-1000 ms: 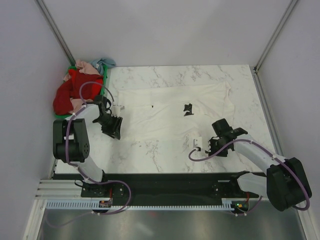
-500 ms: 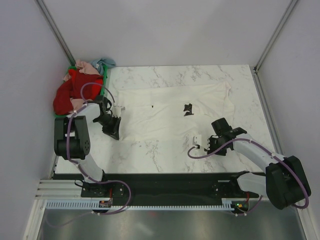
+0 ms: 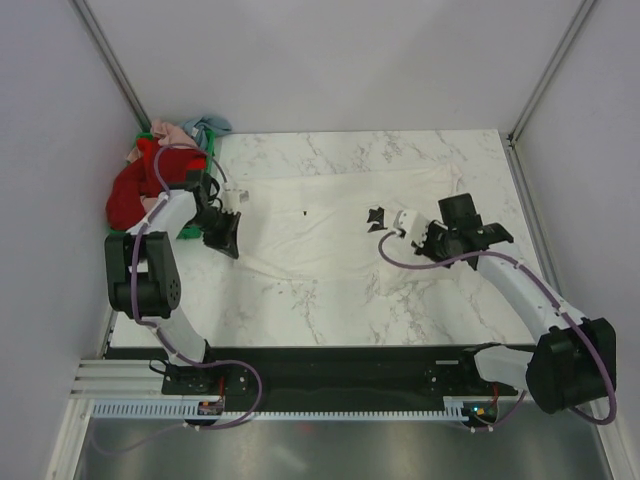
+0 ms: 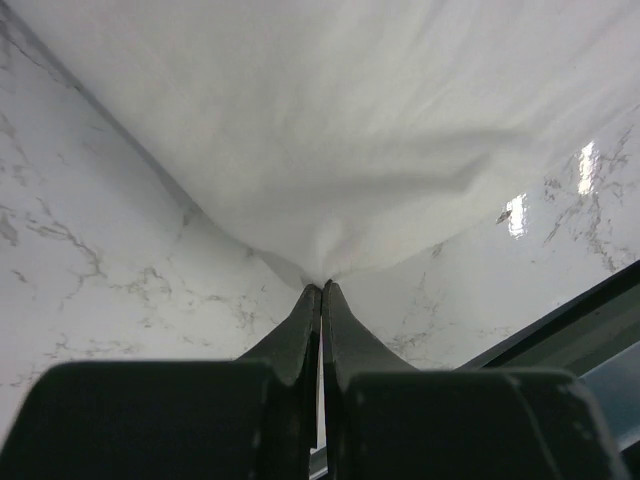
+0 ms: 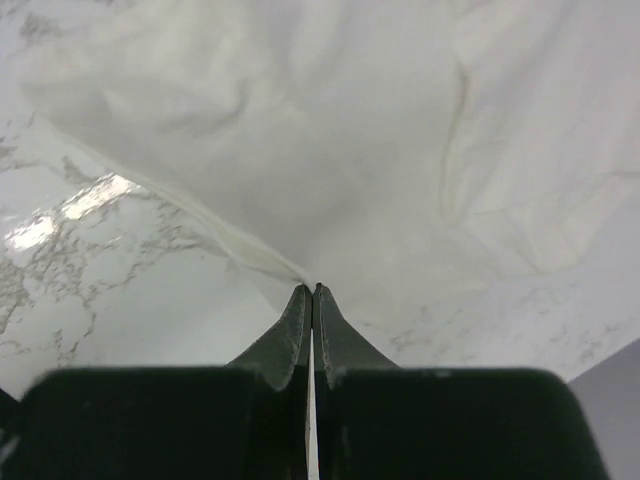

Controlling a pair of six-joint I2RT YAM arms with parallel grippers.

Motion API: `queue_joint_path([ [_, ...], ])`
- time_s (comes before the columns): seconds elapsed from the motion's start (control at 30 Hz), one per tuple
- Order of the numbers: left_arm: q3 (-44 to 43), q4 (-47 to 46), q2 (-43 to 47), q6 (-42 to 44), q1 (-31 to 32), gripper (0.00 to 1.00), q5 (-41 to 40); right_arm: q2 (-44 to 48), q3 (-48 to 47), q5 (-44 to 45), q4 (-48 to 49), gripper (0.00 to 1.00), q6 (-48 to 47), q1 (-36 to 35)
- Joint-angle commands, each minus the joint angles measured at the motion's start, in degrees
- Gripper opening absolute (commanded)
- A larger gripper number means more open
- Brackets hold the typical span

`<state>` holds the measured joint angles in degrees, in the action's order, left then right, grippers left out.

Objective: Fold and stack the t-shirts
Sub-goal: Fold the tshirt

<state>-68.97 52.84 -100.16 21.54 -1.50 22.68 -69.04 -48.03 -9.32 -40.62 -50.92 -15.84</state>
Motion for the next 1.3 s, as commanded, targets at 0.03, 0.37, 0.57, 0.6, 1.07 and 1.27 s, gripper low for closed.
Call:
queue_joint_path([
  [0.03, -7.4, 2.4, 2.2, 1.9, 0.0, 0.02, 2.0, -4.2, -10.0, -0.5, 2.2, 0.0, 6.3, 4.3],
  [0.37, -22.2, 5.7, -6.0, 2.8, 0.0, 0.02, 2.3, -13.9, -22.5, 0.2, 7.0, 0.0, 9.8, 9.2],
  [0.57, -28.4, 6.5, -11.1, 2.3, -0.1, 0.02, 1.8, -19.2, -29.4, 0.9, 9.9, 0.0, 10.9, 10.2],
  [0.6, -29.0, 6.7, -11.6, 2.4, 0.0, 0.02, 1.7, -20.4, -30.9, 0.9, 10.1, 0.0, 11.0, 10.3],
  [1.07, -41.8, 8.8, -21.4, 2.1, -0.3, 0.02, -1.0, -32.2, -43.5, 0.4, 13.6, 0.0, 10.5, 11.9],
  [1.27, -44.2, 8.9, -24.1, 2.2, -0.3, 0.02, -1.8, -37.9, -49.5, 0.4, 13.8, 0.0, 10.3, 12.3],
])
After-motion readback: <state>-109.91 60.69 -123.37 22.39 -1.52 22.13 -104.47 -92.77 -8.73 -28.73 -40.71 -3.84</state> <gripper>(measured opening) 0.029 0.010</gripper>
